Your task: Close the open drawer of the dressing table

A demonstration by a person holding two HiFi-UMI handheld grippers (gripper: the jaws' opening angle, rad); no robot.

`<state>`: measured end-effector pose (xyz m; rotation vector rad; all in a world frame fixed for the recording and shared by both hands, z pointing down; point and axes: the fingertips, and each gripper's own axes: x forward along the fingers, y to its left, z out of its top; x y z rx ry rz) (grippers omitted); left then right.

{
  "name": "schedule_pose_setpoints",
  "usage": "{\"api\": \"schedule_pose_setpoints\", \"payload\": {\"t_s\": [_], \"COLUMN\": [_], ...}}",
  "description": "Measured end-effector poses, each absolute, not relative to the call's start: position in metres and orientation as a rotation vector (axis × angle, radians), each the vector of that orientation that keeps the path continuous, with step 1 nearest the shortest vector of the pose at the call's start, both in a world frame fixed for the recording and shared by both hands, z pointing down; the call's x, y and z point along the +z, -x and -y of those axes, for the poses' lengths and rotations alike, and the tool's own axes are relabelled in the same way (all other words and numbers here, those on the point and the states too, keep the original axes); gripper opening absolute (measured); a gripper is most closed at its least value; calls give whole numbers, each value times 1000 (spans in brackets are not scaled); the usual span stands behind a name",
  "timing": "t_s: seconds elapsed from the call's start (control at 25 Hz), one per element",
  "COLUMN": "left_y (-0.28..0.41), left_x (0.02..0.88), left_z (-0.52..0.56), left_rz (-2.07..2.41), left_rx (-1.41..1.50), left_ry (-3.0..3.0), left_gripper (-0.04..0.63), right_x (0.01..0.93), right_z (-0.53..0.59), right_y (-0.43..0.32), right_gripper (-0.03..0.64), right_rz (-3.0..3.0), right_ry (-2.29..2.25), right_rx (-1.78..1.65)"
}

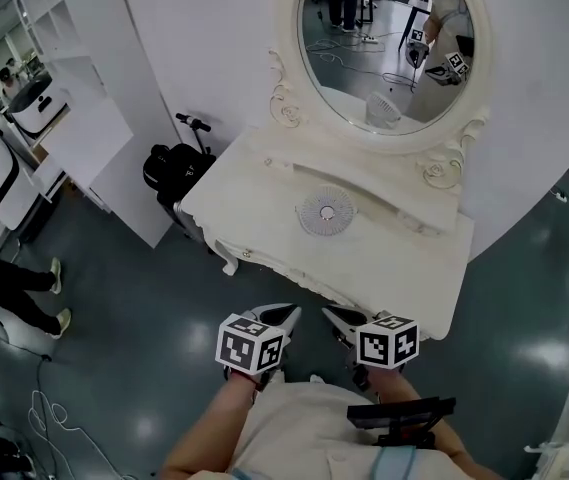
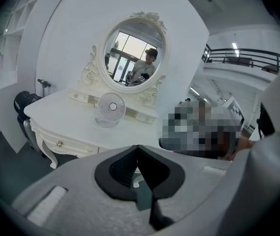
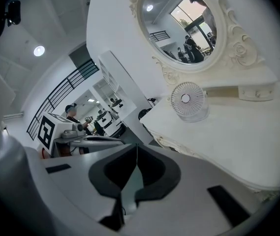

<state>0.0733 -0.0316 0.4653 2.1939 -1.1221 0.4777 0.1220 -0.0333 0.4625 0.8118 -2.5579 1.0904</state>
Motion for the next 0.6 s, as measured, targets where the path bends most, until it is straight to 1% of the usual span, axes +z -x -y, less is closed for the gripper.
{"api": "schedule_pose_setpoints", "payload": {"t_s": [0.6], "left_y": [-78], "left_x": [468], "left_z": [29], "left_rz": [1104], "left_rx": [477], "left_ry": [-2173], "left_gripper": [11], "right_x": [462], "right_z": [30], "right_y": [-123], "right_gripper": [15], "right_rz": [2553], "right_ry": [-784], "right_rx": [1067]}}
